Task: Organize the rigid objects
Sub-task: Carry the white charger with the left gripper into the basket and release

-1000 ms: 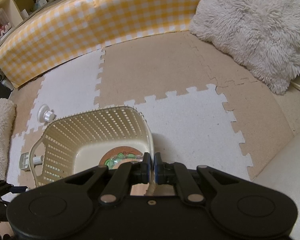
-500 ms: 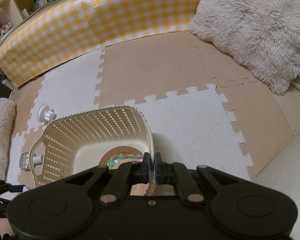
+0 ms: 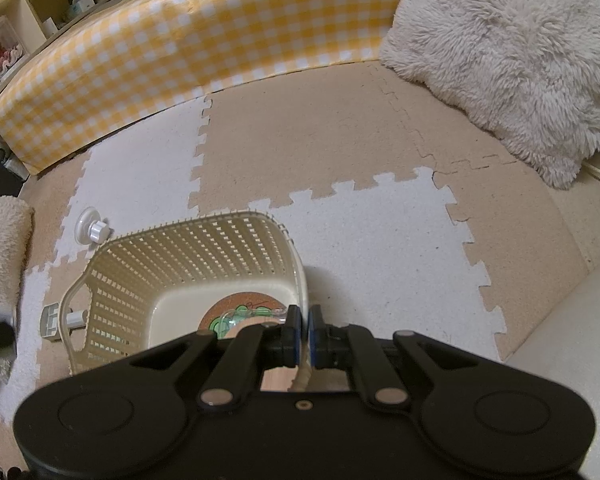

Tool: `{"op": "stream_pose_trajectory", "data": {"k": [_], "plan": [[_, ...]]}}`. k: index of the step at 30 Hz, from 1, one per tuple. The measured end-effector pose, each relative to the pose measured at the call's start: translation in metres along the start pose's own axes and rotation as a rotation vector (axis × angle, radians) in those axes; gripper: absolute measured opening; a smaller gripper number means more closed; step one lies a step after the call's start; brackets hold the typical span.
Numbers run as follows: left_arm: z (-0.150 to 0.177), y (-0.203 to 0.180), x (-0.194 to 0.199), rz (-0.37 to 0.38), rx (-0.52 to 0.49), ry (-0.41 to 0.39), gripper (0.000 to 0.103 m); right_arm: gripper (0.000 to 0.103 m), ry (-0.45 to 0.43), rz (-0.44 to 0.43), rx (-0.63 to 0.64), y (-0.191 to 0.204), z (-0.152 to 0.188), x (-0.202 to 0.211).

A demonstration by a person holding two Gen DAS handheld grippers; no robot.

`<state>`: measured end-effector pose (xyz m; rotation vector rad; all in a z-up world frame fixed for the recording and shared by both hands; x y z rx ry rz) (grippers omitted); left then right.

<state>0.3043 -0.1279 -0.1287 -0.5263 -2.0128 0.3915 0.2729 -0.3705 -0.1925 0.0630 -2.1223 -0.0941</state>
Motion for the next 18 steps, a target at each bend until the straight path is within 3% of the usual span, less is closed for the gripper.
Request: {"op": "stream_pose_trajectory", "data": {"k": [9, 18], "plan": [[-0.008, -0.065, -0.062, 0.031, 0.021, 0.029, 0.062, 0.005, 0.000, -0.005, -0.003, -0.001, 0.000, 0.000], [0.011, -0.075, -0.128, -0.061, 0.052, 0.083, 0.062, 0.005, -0.004, -0.013, -0.005, -0.002, 0.001, 0.000]]}}
Point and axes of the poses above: each gripper's, at about its wrist camera, not at the fingertips, and x roughly against the way its jaws point, y to its left, z to its underside, the point moved 10 cm from there along -x, roughly the way its jaws point, and after that the axes turned 14 degrees about x, right-handed, at the moved point
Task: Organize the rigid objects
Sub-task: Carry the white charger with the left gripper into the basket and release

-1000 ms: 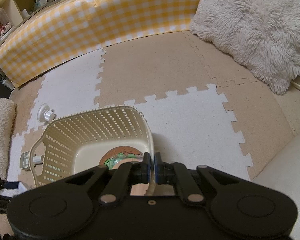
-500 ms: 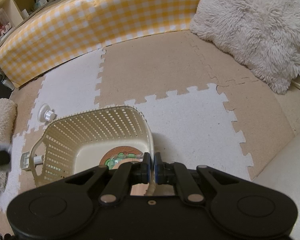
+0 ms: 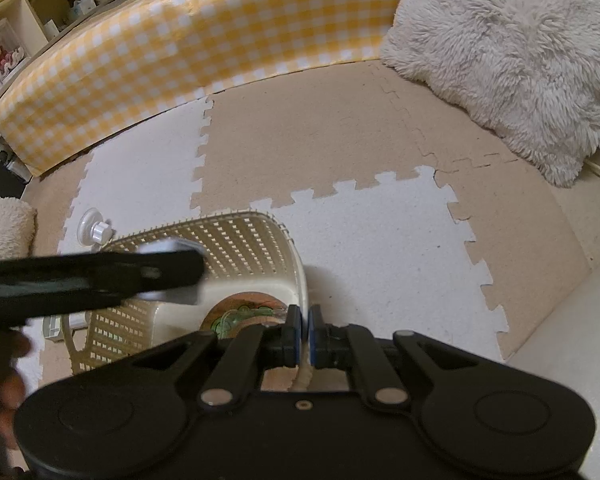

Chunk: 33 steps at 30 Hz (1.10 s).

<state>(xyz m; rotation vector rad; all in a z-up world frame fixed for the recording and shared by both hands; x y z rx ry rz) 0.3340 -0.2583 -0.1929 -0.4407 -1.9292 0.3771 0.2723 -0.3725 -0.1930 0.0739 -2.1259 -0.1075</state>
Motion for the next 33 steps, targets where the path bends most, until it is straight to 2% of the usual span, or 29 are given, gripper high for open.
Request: {"op": "stream_pose_trajectory", "data": {"k": [3, 13, 19, 23, 29, 33], "plan": [[0.003, 0.004, -0.015, -0.024, 0.021, 0.005, 0.062, 0.004, -0.001, -0.003, -0.002, 0.000, 0.000, 0.000], [0.008, 0.008, -0.048, -0.031, 0.100, 0.009, 0.063, 0.004, -0.004, -0.009, -0.003, 0.000, 0.000, 0.000], [0.007, 0.010, -0.056, -0.053, 0.092, 0.004, 0.064, 0.004, -0.003, -0.012, -0.005, 0.000, 0.000, 0.000], [0.009, 0.011, -0.058, -0.036, 0.117, 0.026, 0.068, 0.004, 0.000, -0.015, -0.007, 0.001, 0.000, 0.000], [0.011, 0.011, -0.053, -0.028, 0.117, 0.038, 0.070, 0.004, 0.004, -0.017, -0.007, 0.002, 0.001, 0.000], [0.011, 0.007, -0.046, -0.022, 0.103, 0.037, 0.077, 0.004, 0.010, -0.017, -0.005, 0.001, 0.001, -0.002]]}}
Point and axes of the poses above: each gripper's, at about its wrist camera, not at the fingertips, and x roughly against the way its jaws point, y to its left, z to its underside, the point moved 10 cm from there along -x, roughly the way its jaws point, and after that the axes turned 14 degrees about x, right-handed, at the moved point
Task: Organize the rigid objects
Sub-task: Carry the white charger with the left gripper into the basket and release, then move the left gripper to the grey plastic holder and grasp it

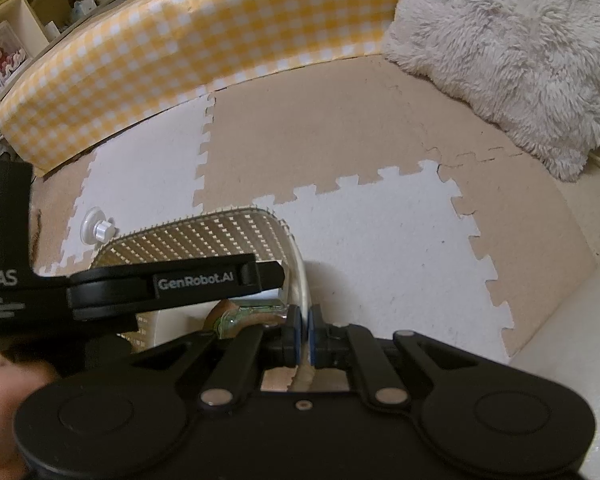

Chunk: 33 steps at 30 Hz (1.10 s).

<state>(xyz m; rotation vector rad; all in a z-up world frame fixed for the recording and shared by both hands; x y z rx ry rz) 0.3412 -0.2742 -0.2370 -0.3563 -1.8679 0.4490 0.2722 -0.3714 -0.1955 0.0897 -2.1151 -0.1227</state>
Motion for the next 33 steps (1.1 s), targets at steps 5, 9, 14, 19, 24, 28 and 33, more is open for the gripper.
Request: {"op": "stream_pose_trajectory", "data": {"k": [5, 9, 14, 19, 24, 28, 33], "plan": [[-0.003, -0.006, 0.014, 0.000, -0.015, -0.013, 0.088, 0.004, -0.002, -0.002, -0.010, -0.001, 0.000, -0.001], [-0.005, -0.012, 0.028, 0.015, -0.027, -0.018, 0.094, 0.004, -0.003, -0.004, -0.013, -0.001, 0.000, -0.001], [-0.005, -0.021, 0.051, 0.036, -0.054, -0.028, 0.100, 0.004, -0.003, -0.006, -0.016, -0.003, 0.000, 0.000], [-0.004, -0.031, 0.080, 0.057, -0.113, -0.054, 0.103, 0.004, -0.003, -0.006, -0.017, -0.002, 0.000, 0.000], [0.003, -0.033, 0.106, 0.066, -0.157, -0.075, 0.103, 0.004, -0.003, -0.006, -0.016, -0.002, 0.000, -0.001], [0.007, -0.033, 0.127, 0.078, -0.191, -0.113, 0.103, 0.004, -0.003, -0.003, -0.012, -0.002, 0.000, -0.001], [0.011, -0.017, 0.146, 0.078, -0.208, -0.144, 0.103, 0.004, -0.003, -0.002, -0.010, -0.002, 0.000, -0.001]]}}
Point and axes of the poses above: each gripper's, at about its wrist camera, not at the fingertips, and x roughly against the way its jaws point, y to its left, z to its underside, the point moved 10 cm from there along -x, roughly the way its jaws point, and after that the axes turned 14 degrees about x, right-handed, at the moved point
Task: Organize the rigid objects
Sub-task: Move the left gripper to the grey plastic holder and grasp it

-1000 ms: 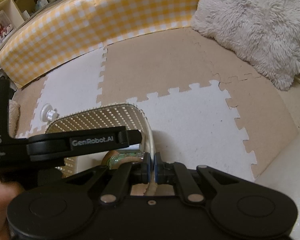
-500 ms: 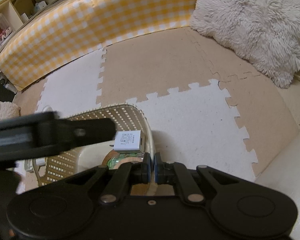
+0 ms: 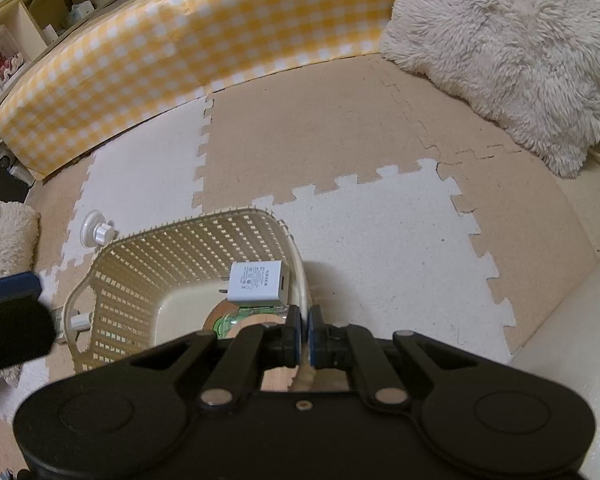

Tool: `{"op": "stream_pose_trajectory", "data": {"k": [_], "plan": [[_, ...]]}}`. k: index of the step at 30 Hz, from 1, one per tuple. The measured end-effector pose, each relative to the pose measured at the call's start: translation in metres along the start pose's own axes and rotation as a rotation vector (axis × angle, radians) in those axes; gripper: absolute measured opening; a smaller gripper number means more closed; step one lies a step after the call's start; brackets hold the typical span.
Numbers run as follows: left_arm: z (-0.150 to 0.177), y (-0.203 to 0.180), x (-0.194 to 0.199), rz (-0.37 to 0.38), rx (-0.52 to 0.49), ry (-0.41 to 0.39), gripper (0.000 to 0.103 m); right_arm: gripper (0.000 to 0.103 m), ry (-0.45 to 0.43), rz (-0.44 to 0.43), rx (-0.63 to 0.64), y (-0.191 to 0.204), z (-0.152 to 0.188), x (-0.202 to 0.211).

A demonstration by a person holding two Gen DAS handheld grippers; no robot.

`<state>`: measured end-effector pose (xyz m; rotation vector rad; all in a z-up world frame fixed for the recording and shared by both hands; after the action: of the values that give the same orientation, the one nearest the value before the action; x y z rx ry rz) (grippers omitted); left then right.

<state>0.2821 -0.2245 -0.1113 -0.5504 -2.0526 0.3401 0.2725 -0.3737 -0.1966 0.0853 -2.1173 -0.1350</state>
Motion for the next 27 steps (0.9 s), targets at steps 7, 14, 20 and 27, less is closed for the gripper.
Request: {"op": "stream_pose_trajectory", "data": {"k": [7, 14, 20, 27], "plan": [[-0.005, 0.044, 0.027, -0.071, -0.051, -0.075, 0.103, 0.004, 0.002, 0.005, 0.006, 0.001, 0.000, 0.000], [-0.020, 0.104, 0.050, -0.170, -0.057, -0.149, 0.103, 0.004, 0.002, 0.008, 0.009, 0.001, 0.000, 0.000], [-0.029, 0.159, 0.058, -0.258, -0.017, -0.199, 0.103, 0.004, 0.004, 0.014, 0.016, 0.002, 0.000, 0.001], [-0.029, 0.215, 0.044, -0.320, 0.130, -0.169, 0.103, 0.004, 0.006, 0.022, 0.026, 0.002, 0.000, 0.001]]}}
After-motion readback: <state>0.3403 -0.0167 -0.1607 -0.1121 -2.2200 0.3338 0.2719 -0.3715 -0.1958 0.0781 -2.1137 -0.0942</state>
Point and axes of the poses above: each gripper's, at about its wrist camera, not at the fingertips, and x roughly against the way its jaws point, y to its left, z to its underside, the point moved 10 cm from there along -x, roughly the way its jaws point, and after that the axes turned 14 degrees about x, right-handed, at the moved point
